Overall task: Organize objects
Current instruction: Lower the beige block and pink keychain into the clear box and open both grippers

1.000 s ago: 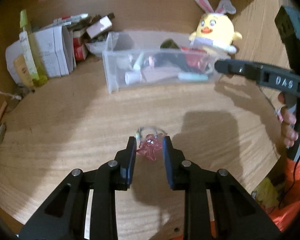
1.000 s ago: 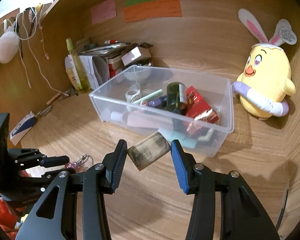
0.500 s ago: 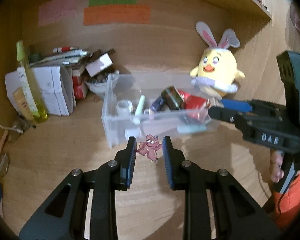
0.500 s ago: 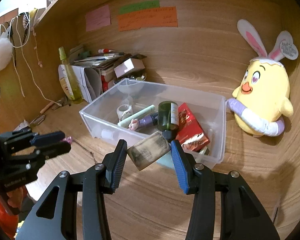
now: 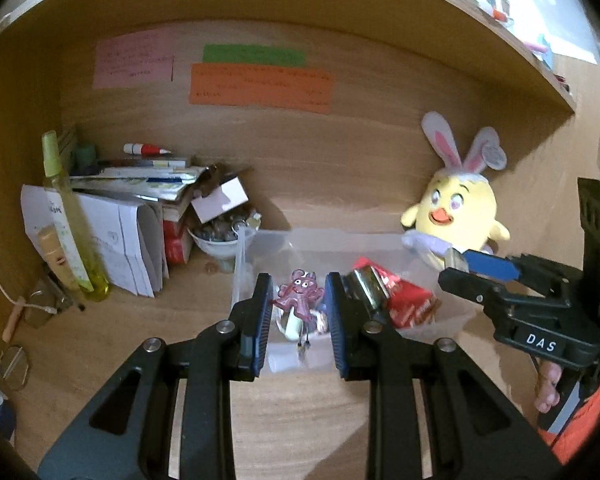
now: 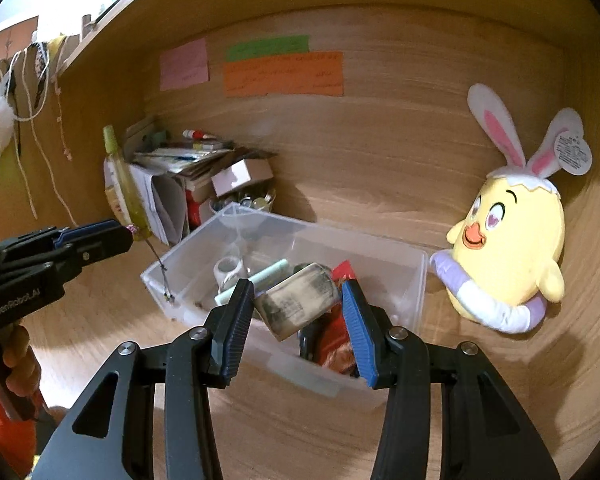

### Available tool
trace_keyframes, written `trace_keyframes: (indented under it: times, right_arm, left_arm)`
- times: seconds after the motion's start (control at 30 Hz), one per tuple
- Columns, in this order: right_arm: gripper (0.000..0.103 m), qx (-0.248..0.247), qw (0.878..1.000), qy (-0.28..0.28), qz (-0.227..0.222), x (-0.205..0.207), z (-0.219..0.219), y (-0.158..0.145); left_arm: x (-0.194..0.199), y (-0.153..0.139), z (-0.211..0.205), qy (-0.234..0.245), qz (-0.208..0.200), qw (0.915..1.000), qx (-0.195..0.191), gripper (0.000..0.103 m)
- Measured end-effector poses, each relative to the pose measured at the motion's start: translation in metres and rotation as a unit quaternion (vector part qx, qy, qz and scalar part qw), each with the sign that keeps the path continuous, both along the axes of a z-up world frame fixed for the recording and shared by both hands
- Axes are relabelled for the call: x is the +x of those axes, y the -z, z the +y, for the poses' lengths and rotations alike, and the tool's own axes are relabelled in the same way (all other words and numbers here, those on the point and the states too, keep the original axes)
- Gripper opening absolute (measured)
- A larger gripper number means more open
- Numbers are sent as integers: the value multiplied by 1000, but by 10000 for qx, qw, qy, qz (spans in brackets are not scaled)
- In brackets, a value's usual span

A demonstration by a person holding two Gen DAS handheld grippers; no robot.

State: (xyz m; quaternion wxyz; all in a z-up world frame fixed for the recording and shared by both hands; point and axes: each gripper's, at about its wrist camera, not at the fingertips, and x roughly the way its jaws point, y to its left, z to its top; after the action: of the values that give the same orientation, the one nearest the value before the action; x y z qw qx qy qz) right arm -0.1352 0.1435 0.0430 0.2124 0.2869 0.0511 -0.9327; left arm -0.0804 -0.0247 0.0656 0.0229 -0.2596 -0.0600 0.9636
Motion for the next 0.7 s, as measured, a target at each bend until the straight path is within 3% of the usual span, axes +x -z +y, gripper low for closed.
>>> trace_keyframes:
  times: [0.3,0.7]
  right_arm:
    - [42,67,9987,261,-437,-35,8,27]
    - [43,385,9963,369,-676,-49,4,54]
  left_arm:
    - [-34,8,1,26,-130,9999,84,26]
    - [-72,57,14,303,-892,9956,-13,26]
